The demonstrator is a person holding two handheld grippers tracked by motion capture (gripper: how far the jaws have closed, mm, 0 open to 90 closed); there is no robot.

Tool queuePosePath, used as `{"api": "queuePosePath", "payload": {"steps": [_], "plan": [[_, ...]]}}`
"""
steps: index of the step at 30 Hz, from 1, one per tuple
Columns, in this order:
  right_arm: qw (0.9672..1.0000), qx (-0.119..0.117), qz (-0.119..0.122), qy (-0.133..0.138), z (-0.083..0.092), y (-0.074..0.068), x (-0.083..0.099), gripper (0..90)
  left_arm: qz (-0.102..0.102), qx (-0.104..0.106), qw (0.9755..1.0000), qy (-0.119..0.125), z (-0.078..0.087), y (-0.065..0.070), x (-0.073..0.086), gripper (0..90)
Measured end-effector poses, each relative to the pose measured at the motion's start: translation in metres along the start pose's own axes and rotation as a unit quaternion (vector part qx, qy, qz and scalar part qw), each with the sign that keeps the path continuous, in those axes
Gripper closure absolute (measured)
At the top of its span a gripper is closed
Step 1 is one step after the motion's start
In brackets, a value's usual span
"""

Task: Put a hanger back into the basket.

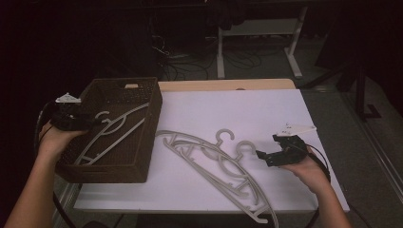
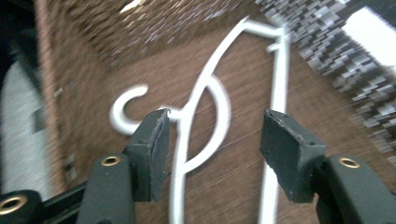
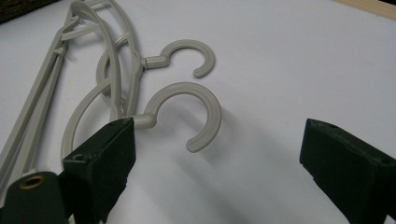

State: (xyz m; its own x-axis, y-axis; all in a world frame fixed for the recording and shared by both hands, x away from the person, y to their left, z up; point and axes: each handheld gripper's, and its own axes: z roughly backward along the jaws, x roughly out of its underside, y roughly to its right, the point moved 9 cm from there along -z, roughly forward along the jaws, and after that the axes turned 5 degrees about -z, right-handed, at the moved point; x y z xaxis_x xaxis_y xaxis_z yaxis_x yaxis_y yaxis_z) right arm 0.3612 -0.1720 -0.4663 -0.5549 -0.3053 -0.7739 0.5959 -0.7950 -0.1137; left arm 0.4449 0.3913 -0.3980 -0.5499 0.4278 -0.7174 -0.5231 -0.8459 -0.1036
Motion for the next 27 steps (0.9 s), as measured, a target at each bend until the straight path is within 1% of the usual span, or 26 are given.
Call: {"api": "queuePosePath", "payload": {"steps": [2,4,6,8,10,12,14,16,19,21,23,24,25,27], "plan": [[1.0000,0.000,0.001,0.000,0.000,0.000,0.000,10.3,-0.003,0.023,0.9996,0.017,0.001,0.011,-0.008,37.2],[1.0000,-0.001,0.001,-0.001,0.000,0.000,0.000,10.3,-0.004,0.051,0.9981,0.035,0.002,0.024,-0.017,34.3],[1.0000,-0.001,0.002,0.000,0.000,-0.001,-0.001,10.4,-0.005,0.076,0.9958,0.051,0.003,0.038,-0.026,30.9],[1.0000,-0.002,0.003,-0.001,0.000,-0.002,-0.001,10.4,-0.007,0.097,0.9930,0.067,0.004,0.051,-0.035,28.8],[1.0000,-0.003,0.004,-0.002,-0.001,-0.002,-0.001,10.4,-0.010,0.117,0.9900,0.078,0.003,0.067,-0.043,26.6],[1.0000,-0.005,0.003,-0.003,-0.001,-0.003,0.000,10.5,-0.016,0.132,0.9874,0.086,0.002,0.083,-0.050,24.0],[1.0000,-0.007,0.000,-0.004,-0.001,-0.006,0.000,10.6,-0.028,0.144,0.9847,0.094,0.001,0.101,-0.058,22.4],[1.0000,-0.008,0.001,-0.005,-0.001,-0.008,0.001,11.2,-0.038,0.158,0.9815,0.102,0.001,0.121,-0.066,21.6],[0.9998,-0.013,-0.003,-0.013,-0.002,-0.014,0.004,11.7,-0.054,0.180,0.9754,0.116,0.001,0.150,-0.079,21.2],[0.9994,-0.023,-0.003,-0.025,-0.003,-0.020,0.008,11.4,-0.063,0.192,0.9715,0.123,0.001,0.168,-0.086,20.9],[0.9991,-0.021,0.001,-0.036,-0.005,-0.026,0.012,11.3,-0.071,0.202,0.9678,0.132,0.000,0.186,-0.093,20.9],[0.9989,-0.026,0.002,-0.040,-0.006,-0.029,0.014,12.2,-0.076,0.207,0.9661,0.134,-0.001,0.194,-0.096,20.9],[0.9986,-0.029,0.000,-0.045,-0.007,-0.033,0.016,12.9,-0.079,0.210,0.9651,0.135,-0.002,0.203,-0.098,20.9],[0.9979,-0.035,0.000,-0.054,-0.009,-0.039,0.018,14.5,-0.091,0.219,0.9622,0.135,-0.006,0.220,-0.101,20.9]]}}
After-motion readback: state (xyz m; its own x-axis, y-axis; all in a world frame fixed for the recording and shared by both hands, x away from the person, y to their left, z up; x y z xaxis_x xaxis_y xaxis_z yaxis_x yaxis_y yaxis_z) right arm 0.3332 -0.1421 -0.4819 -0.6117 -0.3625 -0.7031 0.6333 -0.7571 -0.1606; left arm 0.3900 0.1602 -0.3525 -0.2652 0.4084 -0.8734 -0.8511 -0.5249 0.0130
